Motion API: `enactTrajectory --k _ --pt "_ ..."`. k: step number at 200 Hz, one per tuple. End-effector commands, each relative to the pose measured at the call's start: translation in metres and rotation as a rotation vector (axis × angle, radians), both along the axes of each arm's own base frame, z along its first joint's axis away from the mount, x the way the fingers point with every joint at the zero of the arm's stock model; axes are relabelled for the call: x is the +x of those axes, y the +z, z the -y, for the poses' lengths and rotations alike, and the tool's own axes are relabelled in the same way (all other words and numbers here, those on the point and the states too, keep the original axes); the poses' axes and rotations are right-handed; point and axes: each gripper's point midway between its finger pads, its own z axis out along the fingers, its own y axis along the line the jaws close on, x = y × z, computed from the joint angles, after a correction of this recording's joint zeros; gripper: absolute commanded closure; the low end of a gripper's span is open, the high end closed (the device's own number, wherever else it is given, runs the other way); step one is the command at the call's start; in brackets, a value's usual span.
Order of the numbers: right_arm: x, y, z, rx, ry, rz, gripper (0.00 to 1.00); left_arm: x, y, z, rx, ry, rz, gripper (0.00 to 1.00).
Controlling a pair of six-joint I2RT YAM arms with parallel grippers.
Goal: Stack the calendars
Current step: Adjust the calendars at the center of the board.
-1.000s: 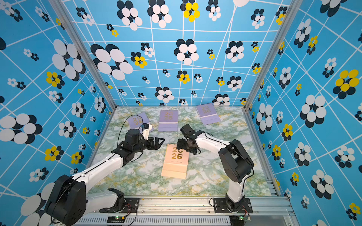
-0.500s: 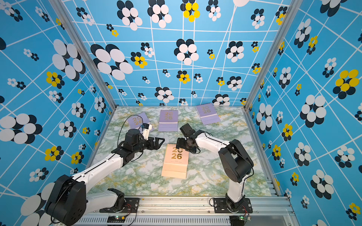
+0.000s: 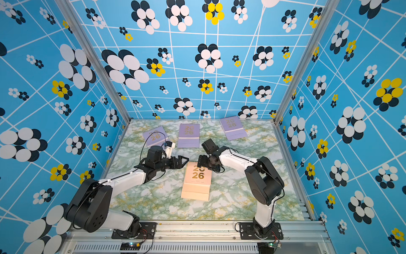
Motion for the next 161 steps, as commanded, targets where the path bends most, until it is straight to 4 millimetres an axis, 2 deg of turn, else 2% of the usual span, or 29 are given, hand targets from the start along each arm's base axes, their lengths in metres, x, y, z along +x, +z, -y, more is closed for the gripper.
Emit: enactTrajectory --k 1,31,67,161 --pt "0.009 0.004 -0.005 0.005 0.015 0.025 0.1 -0.002 0.001 0.019 -0.053 -0.044 -0.008 0.01" --pt "0.008 0.002 -0.005 0.007 0.016 0.02 0.1 -0.003 -0.02 0.029 -0.017 -0.051 -0.049 0.0" --pt "0.008 0.001 -0.005 0.008 0.021 0.019 0.1 -0.003 -0.032 0.032 -0.002 -0.049 -0.076 0.0" --pt "0.008 -0.001 -0.008 0.017 0.025 0.016 0.1 -0.002 -0.039 0.041 -0.026 -0.051 -0.097 0.01"
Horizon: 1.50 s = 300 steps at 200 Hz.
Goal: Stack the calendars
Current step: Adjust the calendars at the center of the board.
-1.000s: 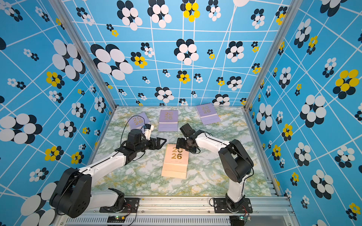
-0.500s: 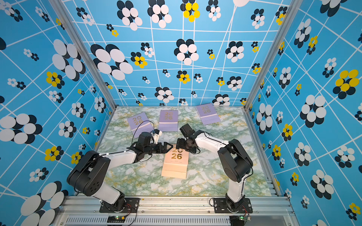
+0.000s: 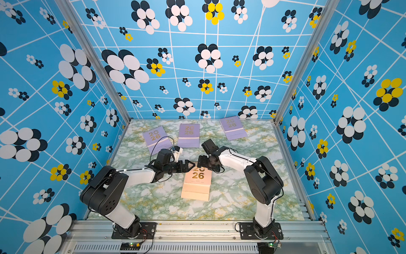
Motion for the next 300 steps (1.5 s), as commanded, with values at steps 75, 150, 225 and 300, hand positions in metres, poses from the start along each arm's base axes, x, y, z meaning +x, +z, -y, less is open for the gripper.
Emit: enactTrajectory --k 75,150,225,300 --pt "0.007 0.003 -0.008 0.026 0.017 0.017 0.1 0.006 0.004 0.013 -0.039 -0.005 0.012 0.0" --pt "0.008 0.004 -0.01 0.033 0.03 0.027 0.1 0.004 0.004 0.014 -0.046 -0.012 0.009 0.01" --pt "0.009 0.009 -0.014 0.043 0.052 0.04 0.1 0.003 0.004 0.014 -0.047 -0.013 0.008 0.01" --pt "0.008 0.011 -0.02 0.042 0.073 0.049 0.11 0.002 0.004 0.015 -0.049 -0.016 0.007 0.01"
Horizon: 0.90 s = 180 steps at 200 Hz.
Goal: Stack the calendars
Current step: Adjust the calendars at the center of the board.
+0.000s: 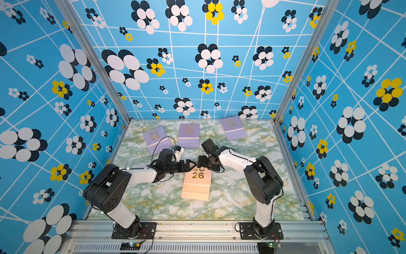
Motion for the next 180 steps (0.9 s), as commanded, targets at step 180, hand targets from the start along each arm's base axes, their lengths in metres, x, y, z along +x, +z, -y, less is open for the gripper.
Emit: enactTrajectory --k 180 --pt "0.009 0.011 0.003 -0.008 -0.007 0.042 0.1 0.005 0.009 -0.002 0.026 -0.002 0.033 0.01"
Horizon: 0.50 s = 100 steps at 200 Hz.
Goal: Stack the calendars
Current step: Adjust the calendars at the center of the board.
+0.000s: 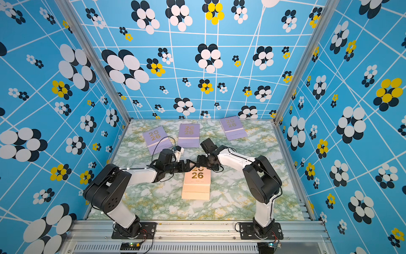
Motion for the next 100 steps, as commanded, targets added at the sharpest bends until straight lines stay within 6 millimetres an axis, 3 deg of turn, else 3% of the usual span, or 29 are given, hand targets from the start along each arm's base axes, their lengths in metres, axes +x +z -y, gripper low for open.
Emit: enactTrajectory --k 1,29,46,79,100 --pt "0.006 0.01 0.008 -0.005 -0.026 0.036 0.1 0.006 0.009 -0.003 0.025 0.004 0.032 0.0" --pt "0.009 0.017 0.034 -0.032 -0.065 0.056 0.1 0.013 0.014 -0.022 0.108 0.058 0.048 0.0" --pt "0.018 0.022 0.061 -0.043 -0.11 0.07 0.1 0.02 0.024 -0.035 0.161 0.095 0.08 0.0" --pt "0.053 0.033 0.121 -0.056 -0.211 0.104 0.1 0.03 0.057 -0.05 0.249 0.13 0.176 0.0" --pt "0.088 0.043 0.164 -0.104 -0.27 0.148 0.1 0.034 0.076 -0.054 0.267 0.143 0.22 0.0"
